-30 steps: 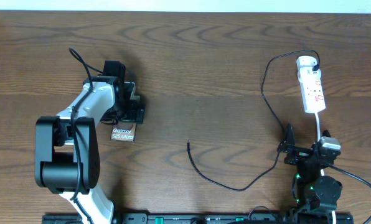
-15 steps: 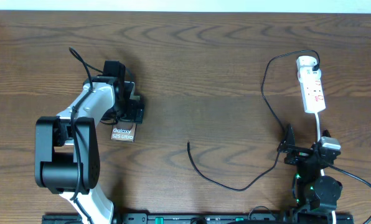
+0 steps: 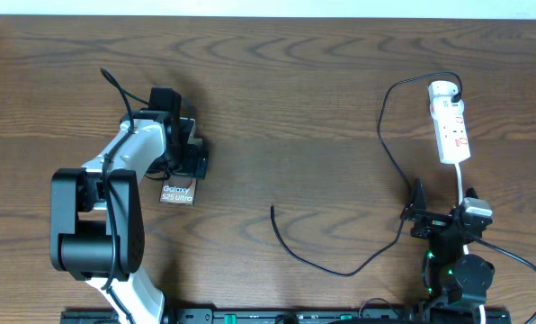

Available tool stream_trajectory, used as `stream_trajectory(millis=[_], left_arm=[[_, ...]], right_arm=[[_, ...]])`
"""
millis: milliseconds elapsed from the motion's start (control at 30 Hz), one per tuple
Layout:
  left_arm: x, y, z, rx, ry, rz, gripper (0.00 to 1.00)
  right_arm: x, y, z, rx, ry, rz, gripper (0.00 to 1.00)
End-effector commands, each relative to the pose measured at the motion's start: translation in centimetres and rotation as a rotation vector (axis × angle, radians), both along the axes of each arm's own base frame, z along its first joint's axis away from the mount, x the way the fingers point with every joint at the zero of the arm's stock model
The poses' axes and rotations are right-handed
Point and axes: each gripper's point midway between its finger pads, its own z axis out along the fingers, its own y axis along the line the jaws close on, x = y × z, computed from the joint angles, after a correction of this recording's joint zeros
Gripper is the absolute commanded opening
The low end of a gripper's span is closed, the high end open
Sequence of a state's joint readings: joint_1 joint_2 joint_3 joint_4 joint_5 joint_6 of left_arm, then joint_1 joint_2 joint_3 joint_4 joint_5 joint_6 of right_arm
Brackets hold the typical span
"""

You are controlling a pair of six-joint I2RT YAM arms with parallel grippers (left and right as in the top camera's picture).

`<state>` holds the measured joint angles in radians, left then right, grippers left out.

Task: Plug charger to phone and switch on socket
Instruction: 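Lower the left gripper onto the phone's bottom edge, then close the left gripper on the phone's bottom edge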

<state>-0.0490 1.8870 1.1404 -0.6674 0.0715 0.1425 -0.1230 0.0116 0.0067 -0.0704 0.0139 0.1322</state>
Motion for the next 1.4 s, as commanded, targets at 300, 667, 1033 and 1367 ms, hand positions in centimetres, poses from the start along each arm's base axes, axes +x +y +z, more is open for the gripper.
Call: stream_trajectory(millis=[300,667,1033,1367], left_arm=[[-0.85,-0.42,-0.86,-0.006,0.026,-0.054,0.98],[-0.88,-0.79,-0.85,-0.024,0.024,-0.115,0.98],[-0.88,-0.81,-0.84,-0.026,0.025,-0.097,0.98],[-0.9,-1.26,-0.82,-0.054,0.026,-0.074,0.98]], right_arm=[[-0.02,0.08,-0.03,-0.01,0.001,0.005,0.99],[-0.02,0.08,-0.06,-0.01,0.002,0.005,0.99],[-0.02,0.08,-0.05,-0.01,0.001,0.005,0.99],[-0.02,0.08,-0.04,-0.01,0.001,0.005,0.99]])
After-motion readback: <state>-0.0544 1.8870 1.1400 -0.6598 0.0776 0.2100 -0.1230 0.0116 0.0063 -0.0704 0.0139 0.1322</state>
